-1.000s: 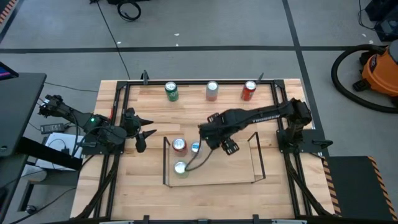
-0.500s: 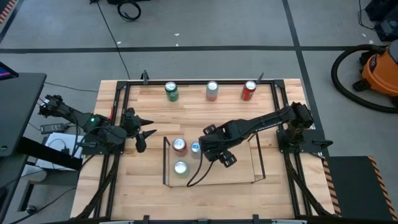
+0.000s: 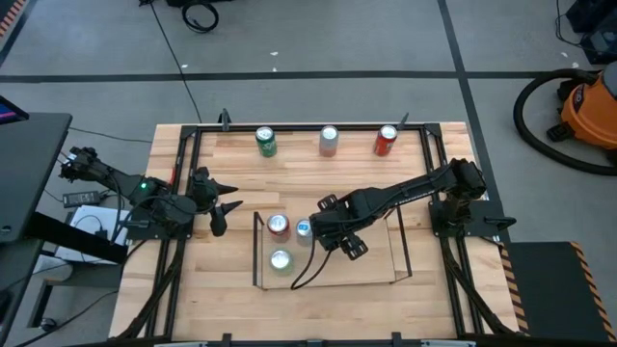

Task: Place canned beverage on shelf
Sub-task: Put the red and black soda can on the shelf

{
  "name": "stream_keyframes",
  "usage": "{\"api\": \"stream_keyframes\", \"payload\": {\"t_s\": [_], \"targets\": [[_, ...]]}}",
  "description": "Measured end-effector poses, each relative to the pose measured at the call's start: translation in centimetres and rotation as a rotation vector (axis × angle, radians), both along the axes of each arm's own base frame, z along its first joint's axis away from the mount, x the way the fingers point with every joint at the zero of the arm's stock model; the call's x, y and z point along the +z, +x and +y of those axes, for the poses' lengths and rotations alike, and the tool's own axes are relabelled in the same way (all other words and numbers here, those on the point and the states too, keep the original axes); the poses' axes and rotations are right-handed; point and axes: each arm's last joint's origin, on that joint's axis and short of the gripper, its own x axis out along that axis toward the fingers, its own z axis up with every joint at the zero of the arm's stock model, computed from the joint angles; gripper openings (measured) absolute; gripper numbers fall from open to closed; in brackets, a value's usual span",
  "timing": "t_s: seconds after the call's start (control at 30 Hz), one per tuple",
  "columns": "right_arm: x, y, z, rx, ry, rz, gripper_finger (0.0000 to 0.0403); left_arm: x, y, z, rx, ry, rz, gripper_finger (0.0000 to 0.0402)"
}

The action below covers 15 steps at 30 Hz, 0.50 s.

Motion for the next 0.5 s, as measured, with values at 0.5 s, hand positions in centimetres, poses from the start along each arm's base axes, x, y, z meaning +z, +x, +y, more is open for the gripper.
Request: {"api": "stream_keyframes", "payload": {"t_s": [0.5], "targets": [[-0.06,0.3,0.05,-0.077,0.024,-0.03,0.0391,0.0,0.0,0.0,0.0,-0.001,0.0,0.0203]]}}
